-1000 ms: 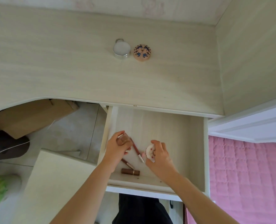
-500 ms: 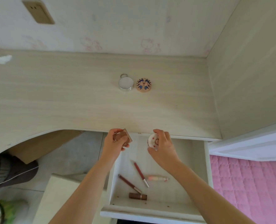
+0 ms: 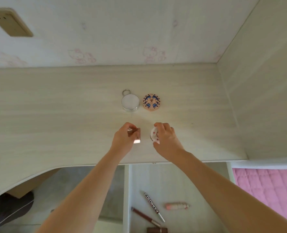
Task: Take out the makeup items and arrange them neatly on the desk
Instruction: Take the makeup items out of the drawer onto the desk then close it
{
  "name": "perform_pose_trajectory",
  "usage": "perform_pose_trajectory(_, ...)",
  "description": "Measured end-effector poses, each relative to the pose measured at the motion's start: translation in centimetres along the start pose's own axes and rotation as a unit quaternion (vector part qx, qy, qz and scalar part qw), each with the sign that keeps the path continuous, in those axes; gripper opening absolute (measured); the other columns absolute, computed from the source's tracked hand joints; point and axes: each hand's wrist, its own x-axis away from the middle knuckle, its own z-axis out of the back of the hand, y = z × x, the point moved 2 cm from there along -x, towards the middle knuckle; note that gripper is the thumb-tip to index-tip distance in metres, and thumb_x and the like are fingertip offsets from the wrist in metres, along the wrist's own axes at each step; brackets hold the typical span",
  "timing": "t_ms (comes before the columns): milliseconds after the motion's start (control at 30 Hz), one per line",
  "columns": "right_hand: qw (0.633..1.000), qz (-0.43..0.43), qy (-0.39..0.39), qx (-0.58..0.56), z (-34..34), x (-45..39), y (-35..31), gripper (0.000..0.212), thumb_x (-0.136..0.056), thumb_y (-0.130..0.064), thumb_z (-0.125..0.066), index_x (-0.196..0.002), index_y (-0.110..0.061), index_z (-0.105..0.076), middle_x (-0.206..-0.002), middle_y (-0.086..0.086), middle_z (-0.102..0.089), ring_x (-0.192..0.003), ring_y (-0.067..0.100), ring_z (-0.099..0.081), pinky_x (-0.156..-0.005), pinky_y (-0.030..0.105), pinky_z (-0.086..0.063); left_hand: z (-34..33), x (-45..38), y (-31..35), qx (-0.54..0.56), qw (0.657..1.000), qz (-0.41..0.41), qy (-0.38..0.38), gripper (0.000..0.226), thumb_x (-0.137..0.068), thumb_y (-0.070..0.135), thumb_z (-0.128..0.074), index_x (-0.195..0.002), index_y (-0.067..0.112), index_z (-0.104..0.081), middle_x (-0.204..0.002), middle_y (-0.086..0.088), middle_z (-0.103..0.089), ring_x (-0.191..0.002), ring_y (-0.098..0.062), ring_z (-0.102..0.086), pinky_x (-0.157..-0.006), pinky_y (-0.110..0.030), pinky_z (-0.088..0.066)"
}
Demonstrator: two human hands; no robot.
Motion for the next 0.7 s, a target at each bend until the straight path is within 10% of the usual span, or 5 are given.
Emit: perform_pose_trajectory(700,0.994,0.032,0.016,0.103,-2.4,-1.8,-0.3,0.077,-0.087,-0.013,-0.061,-0.151,-0.017,-0.017,-0.148,0.003,-0.025,-0.124,0.028,-0.034,-0.099,0.029,-0.043,-0.7,0.8,-1.8,-0.348,0.912,-0.188,0.108,0.040,-0.095,0.024,-0.051,-0.133,0.014,-0.053,-0.136,-0.006,-0.050,-0.120,-0.033,-0.045,-0.095,-0.041,-0.042)
